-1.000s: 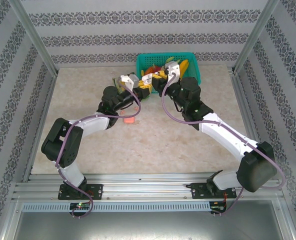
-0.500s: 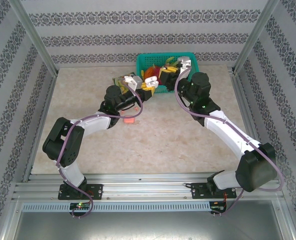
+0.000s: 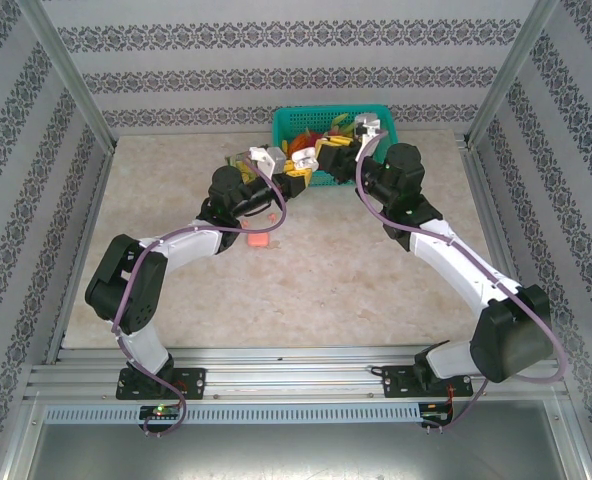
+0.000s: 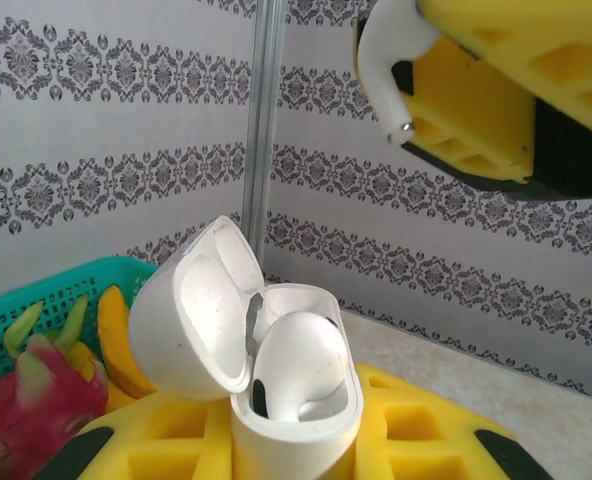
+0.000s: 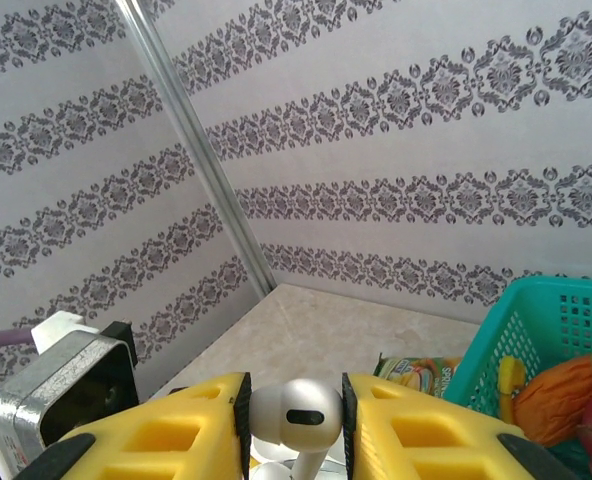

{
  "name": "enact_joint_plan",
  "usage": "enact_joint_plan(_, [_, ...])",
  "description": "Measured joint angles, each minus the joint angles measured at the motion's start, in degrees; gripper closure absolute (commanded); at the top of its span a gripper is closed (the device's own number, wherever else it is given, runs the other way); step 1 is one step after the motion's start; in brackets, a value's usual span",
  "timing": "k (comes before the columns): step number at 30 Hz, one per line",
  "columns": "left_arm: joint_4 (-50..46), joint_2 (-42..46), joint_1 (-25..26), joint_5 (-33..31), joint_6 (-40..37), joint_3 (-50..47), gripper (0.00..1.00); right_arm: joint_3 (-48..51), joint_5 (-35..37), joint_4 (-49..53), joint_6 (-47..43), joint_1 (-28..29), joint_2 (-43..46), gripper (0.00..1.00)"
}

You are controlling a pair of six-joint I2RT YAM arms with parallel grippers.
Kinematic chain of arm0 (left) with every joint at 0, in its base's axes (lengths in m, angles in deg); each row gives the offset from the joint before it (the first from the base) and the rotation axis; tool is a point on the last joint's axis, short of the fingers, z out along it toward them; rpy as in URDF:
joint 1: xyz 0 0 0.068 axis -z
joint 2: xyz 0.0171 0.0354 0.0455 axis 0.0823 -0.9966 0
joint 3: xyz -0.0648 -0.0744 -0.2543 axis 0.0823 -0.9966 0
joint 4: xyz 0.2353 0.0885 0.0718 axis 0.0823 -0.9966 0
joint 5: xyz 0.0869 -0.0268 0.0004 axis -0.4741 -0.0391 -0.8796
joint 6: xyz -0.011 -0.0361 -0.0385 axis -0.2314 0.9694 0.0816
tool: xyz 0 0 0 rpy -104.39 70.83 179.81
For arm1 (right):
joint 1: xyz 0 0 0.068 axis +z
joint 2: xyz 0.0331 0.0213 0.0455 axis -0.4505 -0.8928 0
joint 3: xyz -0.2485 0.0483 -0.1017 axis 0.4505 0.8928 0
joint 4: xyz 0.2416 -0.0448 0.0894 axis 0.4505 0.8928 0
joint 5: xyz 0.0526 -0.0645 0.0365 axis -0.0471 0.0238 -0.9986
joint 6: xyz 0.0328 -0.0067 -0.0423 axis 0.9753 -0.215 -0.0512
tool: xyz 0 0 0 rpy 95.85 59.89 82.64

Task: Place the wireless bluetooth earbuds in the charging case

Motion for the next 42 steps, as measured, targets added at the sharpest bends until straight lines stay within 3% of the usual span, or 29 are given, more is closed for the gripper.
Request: enact_joint_plan(42, [-1.31, 1.97, 0.0, 1.99, -2.32, 0.0, 1.0, 0.0, -2.12, 4.13, -6.93, -0.24, -1.99, 0.7])
